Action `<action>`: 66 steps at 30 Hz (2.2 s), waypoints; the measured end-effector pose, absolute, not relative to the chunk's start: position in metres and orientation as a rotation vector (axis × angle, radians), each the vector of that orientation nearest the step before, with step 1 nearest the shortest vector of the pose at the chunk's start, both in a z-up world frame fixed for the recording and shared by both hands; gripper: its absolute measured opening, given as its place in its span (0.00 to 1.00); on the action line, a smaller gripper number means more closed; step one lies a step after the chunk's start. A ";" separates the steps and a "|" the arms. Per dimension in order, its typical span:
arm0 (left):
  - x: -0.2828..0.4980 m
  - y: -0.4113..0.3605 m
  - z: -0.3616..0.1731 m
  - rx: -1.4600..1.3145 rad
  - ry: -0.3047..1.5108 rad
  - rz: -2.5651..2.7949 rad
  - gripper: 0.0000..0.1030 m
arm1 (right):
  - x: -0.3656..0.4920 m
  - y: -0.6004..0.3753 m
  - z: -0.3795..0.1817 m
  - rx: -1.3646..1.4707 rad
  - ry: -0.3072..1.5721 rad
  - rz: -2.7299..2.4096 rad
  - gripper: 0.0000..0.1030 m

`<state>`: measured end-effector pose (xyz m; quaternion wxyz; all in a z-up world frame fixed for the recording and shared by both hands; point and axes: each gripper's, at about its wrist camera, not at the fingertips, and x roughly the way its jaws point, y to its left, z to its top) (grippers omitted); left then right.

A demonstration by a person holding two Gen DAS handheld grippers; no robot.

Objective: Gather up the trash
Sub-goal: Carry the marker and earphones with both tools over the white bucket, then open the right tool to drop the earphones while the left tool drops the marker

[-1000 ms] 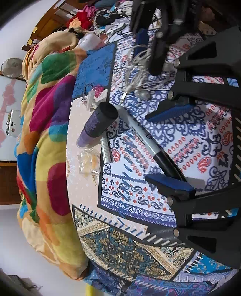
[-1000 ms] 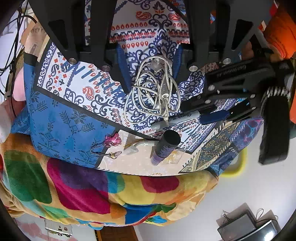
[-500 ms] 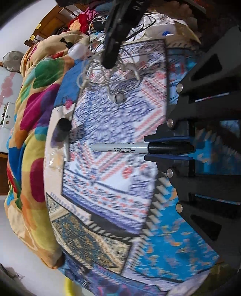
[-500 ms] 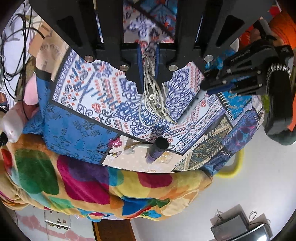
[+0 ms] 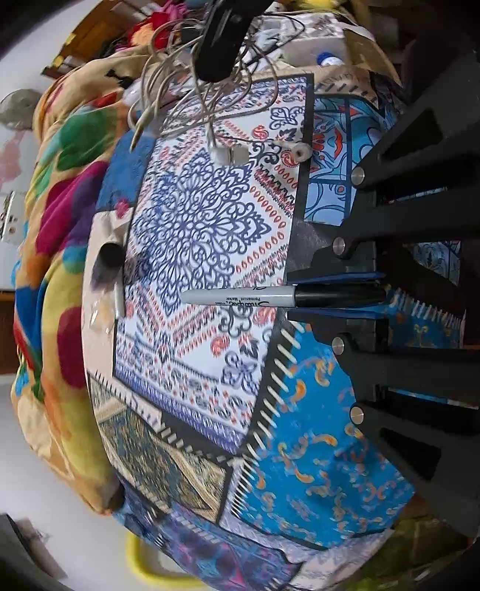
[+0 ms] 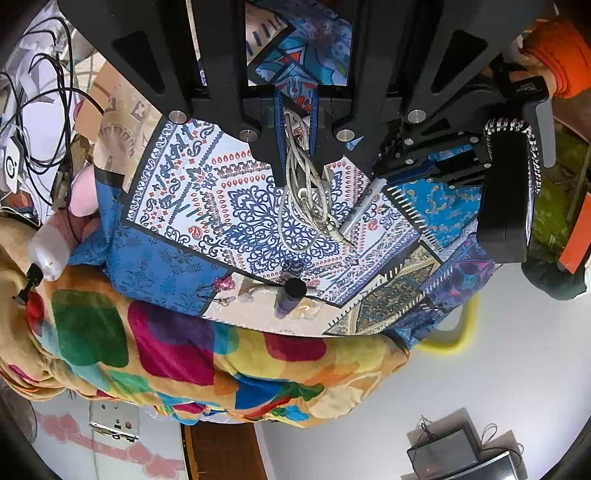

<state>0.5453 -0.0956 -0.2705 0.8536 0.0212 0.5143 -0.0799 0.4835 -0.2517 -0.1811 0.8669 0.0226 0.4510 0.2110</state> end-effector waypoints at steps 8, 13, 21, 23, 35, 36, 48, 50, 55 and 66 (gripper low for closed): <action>0.510 -0.069 -0.222 -0.020 0.999 -0.134 0.11 | 0.465 -0.238 -0.147 -0.002 0.886 0.449 0.10; 0.481 -0.048 -0.189 -0.053 0.941 -0.115 0.11 | 0.447 -0.220 -0.121 -0.016 0.834 0.475 0.10; 0.427 -0.007 -0.149 -0.064 0.853 -0.061 0.11 | 0.418 -0.174 -0.094 -0.043 0.785 0.541 0.10; 0.415 0.003 -0.145 -0.059 0.836 -0.037 0.11 | 0.408 -0.157 -0.090 -0.057 0.777 0.568 0.10; 0.346 0.093 -0.154 -0.095 0.820 0.124 0.11 | 0.370 -0.056 -0.093 -0.148 0.778 0.721 0.10; 0.341 0.100 -0.157 -0.099 0.820 0.138 0.11 | 0.368 -0.050 -0.094 -0.154 0.782 0.731 0.10; 0.288 0.198 -0.225 -0.240 0.939 0.307 0.11 | 0.334 0.048 -0.135 -0.258 0.863 0.880 0.10; 0.280 0.211 -0.234 -0.256 0.948 0.337 0.11 | 0.328 0.063 -0.144 -0.280 0.881 0.903 0.10; 0.258 0.242 -0.257 -0.317 0.973 0.399 0.11 | 0.318 0.097 -0.170 -0.321 0.944 0.953 0.10; 0.229 0.280 -0.318 -0.453 1.051 0.471 0.11 | 0.306 0.162 -0.237 -0.406 1.132 1.025 0.10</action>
